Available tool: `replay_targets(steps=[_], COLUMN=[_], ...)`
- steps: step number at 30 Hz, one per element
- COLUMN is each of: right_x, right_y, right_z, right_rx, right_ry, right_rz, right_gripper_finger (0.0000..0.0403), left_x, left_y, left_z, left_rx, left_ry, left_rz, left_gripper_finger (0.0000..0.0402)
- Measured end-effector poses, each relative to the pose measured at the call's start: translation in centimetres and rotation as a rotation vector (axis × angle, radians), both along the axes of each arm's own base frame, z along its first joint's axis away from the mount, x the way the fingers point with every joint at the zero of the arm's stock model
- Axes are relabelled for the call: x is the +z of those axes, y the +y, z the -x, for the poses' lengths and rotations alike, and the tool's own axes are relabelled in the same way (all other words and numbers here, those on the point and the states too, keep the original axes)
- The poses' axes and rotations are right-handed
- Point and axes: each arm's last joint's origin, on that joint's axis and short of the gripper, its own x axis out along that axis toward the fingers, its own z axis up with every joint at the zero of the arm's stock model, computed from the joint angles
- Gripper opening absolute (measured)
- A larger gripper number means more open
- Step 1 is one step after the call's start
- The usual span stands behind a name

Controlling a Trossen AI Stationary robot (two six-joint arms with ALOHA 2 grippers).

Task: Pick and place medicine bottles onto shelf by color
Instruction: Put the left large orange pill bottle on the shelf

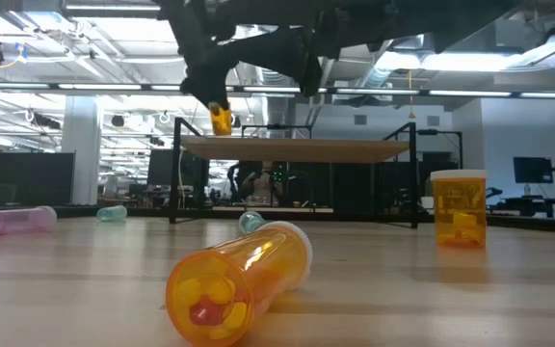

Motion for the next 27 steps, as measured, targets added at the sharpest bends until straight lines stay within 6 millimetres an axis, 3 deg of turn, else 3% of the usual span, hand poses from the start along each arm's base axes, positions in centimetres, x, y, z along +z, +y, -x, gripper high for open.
replay_targets(steps=[9, 27], right_x=[0.0, 0.0], right_y=[0.2, 0.2], right_z=[0.1, 0.1], right_rx=[-0.001, -0.001], right_ry=[0.000, -0.001], right_rz=[0.002, 0.002], right_gripper_finger=[0.0223, 0.0223], left_x=[-2.1, -2.1], left_y=[3.0, 3.3], left_z=[0.3, 0.1], left_rx=[0.026, 0.020], left_ry=[0.013, -0.031], left_rz=[0.036, 0.036], left_gripper_finger=[0.0197, 0.0200])
